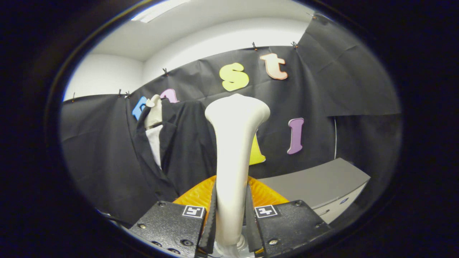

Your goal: Iron the clothes twice with a garment steamer, once on the left side and once on the right side.

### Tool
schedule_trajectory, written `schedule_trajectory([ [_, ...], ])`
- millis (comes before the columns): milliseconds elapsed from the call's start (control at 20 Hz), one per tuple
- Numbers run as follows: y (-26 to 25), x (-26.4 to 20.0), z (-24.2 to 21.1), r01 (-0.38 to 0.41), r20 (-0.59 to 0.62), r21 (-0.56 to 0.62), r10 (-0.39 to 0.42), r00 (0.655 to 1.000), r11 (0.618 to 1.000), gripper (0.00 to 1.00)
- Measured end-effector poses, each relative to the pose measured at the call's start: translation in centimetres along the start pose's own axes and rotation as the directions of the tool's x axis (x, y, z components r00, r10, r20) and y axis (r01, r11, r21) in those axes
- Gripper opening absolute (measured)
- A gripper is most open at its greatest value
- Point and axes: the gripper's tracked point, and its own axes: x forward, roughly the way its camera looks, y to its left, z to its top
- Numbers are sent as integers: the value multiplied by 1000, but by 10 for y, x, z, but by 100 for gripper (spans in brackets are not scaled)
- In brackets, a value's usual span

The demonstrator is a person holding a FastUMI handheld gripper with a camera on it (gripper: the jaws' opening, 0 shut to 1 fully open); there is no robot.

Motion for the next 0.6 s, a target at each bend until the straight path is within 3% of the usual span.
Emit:
schedule_trajectory([
  [350,95,14,14,-114,16,-42,114,993,993,38],
  [600,136,41,17,-145,17,-72,147,989,987,38],
])
